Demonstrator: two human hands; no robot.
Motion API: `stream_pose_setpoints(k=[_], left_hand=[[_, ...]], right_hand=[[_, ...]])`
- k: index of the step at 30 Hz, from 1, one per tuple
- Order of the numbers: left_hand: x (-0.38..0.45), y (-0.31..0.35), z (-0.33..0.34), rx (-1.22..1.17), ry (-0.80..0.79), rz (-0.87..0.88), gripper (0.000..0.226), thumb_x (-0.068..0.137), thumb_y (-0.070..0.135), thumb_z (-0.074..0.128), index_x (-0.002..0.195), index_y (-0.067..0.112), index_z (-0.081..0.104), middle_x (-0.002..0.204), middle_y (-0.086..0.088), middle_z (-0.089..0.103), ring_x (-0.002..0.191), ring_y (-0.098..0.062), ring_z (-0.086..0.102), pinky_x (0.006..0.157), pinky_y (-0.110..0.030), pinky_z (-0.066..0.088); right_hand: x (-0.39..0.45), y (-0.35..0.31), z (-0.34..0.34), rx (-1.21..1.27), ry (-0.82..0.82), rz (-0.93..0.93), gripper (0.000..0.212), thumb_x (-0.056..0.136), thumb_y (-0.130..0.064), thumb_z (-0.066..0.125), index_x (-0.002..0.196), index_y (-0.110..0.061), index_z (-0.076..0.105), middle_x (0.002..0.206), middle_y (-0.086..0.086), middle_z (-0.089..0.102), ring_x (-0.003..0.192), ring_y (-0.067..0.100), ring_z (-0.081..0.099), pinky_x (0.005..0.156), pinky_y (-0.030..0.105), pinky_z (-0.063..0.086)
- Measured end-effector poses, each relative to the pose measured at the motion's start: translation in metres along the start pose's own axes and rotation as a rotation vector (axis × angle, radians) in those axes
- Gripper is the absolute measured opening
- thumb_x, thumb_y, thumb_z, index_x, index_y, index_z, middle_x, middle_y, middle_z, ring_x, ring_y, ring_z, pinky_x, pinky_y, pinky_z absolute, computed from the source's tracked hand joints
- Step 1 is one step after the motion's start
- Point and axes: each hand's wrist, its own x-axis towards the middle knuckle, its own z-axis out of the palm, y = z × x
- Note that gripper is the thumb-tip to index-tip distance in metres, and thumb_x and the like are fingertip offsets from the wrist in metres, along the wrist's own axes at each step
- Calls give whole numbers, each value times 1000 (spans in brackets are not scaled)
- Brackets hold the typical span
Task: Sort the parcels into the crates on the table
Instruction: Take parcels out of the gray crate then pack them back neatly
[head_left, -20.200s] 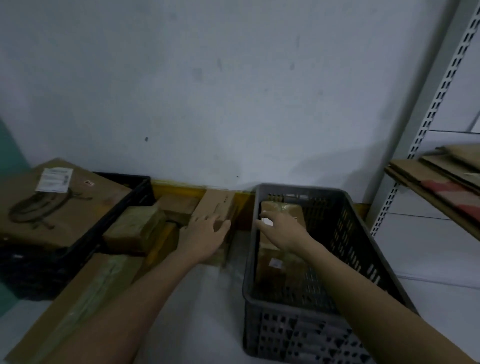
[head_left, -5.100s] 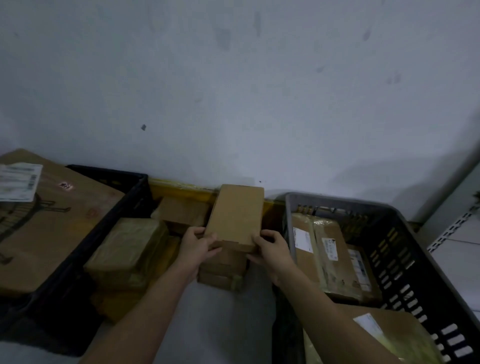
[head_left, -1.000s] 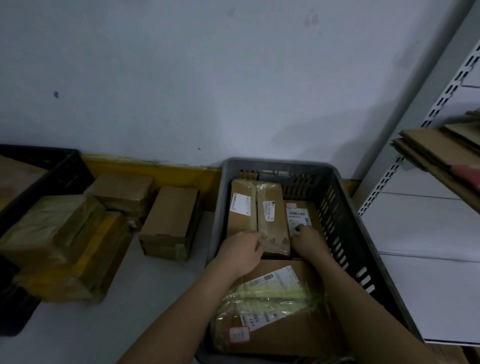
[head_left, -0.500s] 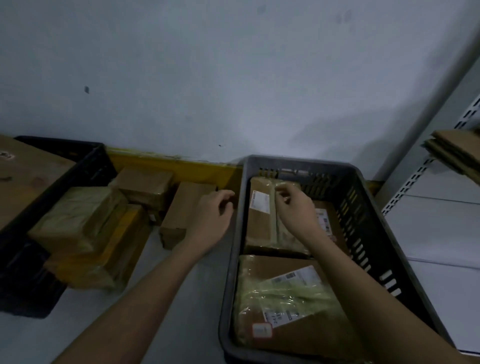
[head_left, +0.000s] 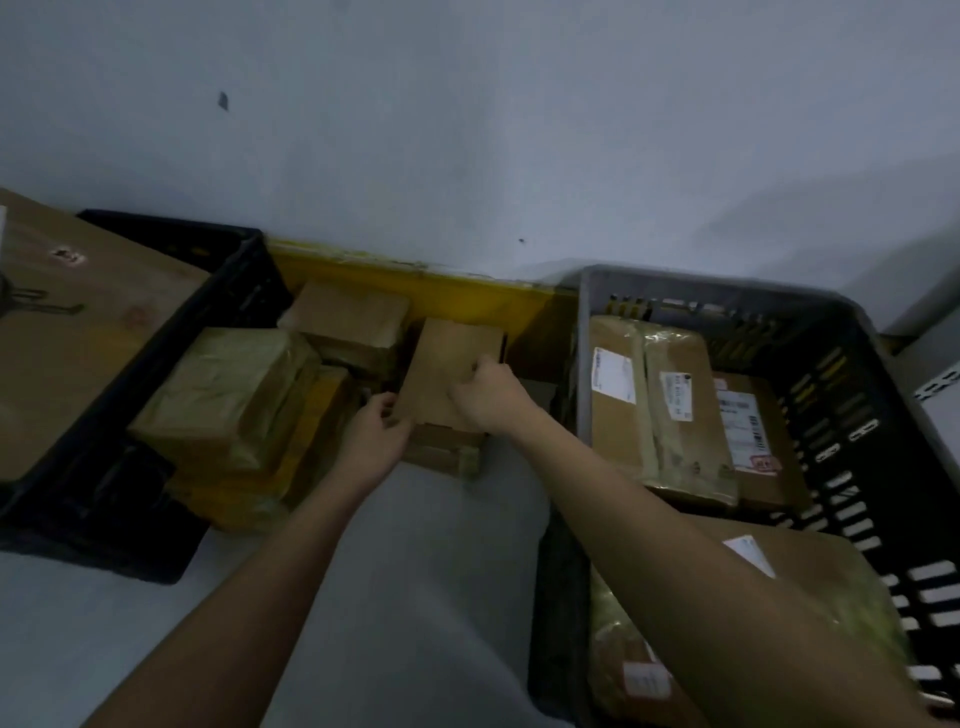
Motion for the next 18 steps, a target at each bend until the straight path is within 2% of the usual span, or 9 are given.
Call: stream_pose_setpoints(k=[4, 7, 8, 10, 11, 12, 13, 16, 18], left_hand=[[20, -6, 0, 10, -40, -57, 54, 98, 25, 58, 147, 13, 41, 139, -10, 55, 118, -22, 56, 65, -16, 38], [32, -9, 3, -2, -91, -82, 55, 98, 24, 57, 149, 12, 39, 137, -8, 56, 117, -21, 56, 73, -18, 41], [34, -10, 3, -5, -104, -89, 54, 98, 23, 57, 148, 12, 40, 133, -5, 57, 120, -22, 55, 78, -21, 42], [39, -13, 4, 1, -120, -107, 50, 98, 23, 57, 144, 10, 46, 119, 2, 55, 121, -24, 55, 85, -27, 41], [41, -16, 5, -2, -127, -115, 46, 97, 23, 57, 141, 10, 50, 116, 4, 56, 120, -24, 56, 87, -28, 42], [42, -17, 6, -11, -133, -120, 43, 97, 23, 57, 138, 11, 54, 117, 3, 59, 117, -24, 58, 90, -30, 45], [43, -18, 6, -22, -135, -125, 41, 96, 24, 58, 135, 11, 56, 121, 0, 62, 113, -24, 60, 91, -32, 47], [43, -15, 5, -43, -97, -134, 43, 96, 26, 58, 136, 12, 54, 122, -1, 60, 99, -16, 56, 73, -24, 47], [42, -13, 1, -75, -63, -128, 42, 96, 25, 59, 136, 13, 50, 126, -5, 57, 100, -17, 55, 66, -22, 45]], right_hand=[[29, 5, 16, -113, -2, 231, 67, 98, -35, 50, 151, -5, 22, 151, 18, 29, 135, 37, 37, 108, 45, 38], [43, 15, 24, -72, -64, 333, 73, 100, -32, 49, 154, 1, 13, 154, 21, 30, 138, 35, 37, 110, 40, 38], [45, 16, 26, -48, -94, 349, 71, 99, -31, 48, 154, 1, 16, 152, 20, 36, 135, 35, 41, 109, 41, 41], [46, 19, 29, 34, -120, 345, 53, 98, -25, 48, 143, -1, 37, 136, 17, 52, 119, 31, 53, 97, 40, 50], [45, 19, 30, 58, -115, 340, 37, 97, -23, 49, 129, -4, 49, 123, 14, 58, 106, 27, 57, 85, 35, 53], [42, 18, 31, 67, -109, 349, 22, 97, -20, 50, 113, -7, 54, 109, 10, 59, 93, 23, 57, 72, 31, 51], [40, 18, 32, 74, -99, 352, 15, 96, -19, 50, 106, -9, 54, 104, 10, 59, 87, 22, 56, 67, 29, 48], [34, 18, 33, 99, -74, 376, 37, 96, -18, 49, 130, -5, 49, 123, 15, 59, 103, 28, 57, 77, 34, 53], [28, 16, 30, 119, -31, 390, 28, 96, -16, 50, 122, -6, 53, 118, 14, 60, 97, 26, 57, 73, 34, 54]])
